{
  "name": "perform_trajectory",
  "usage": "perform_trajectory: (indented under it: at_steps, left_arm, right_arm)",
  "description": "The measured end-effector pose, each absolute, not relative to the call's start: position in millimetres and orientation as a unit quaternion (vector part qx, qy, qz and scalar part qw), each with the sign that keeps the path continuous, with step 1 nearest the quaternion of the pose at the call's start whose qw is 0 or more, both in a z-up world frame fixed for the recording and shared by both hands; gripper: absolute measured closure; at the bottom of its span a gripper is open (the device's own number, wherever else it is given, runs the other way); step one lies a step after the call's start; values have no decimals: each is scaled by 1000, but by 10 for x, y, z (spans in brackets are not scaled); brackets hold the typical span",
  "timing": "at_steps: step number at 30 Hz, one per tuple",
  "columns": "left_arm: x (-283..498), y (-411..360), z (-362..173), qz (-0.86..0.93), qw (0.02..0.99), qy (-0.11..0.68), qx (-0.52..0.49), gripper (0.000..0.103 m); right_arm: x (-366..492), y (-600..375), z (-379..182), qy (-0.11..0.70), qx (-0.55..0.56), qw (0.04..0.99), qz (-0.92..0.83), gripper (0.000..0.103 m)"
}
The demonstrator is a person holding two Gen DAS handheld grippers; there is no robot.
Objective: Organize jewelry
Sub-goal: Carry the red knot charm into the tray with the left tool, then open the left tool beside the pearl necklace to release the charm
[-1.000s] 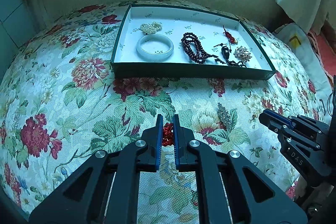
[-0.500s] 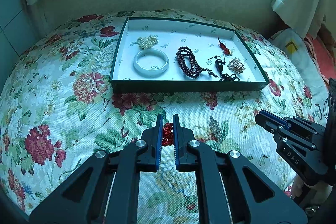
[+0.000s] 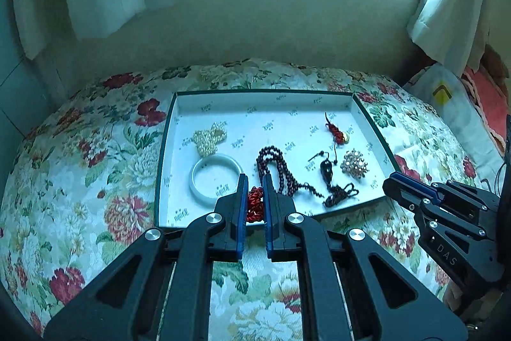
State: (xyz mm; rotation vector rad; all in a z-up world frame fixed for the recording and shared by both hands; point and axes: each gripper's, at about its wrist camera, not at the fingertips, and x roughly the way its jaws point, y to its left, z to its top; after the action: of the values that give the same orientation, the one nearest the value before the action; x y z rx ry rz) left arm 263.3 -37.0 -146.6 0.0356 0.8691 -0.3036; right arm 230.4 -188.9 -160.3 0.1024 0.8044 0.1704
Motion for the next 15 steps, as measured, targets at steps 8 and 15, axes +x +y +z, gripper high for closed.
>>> perform_trajectory:
  at_steps: [8,15]
  left_arm:
    - [3286,-572,-1506,-136,900,413,30,94]
    - [3781,-707,-1879,-119,885,447,47,94]
  right_arm:
    - [2927,-1864,-1576,382,42,920,83,97]
    - [3428,-1868,-1925,417,34,905,74,97]
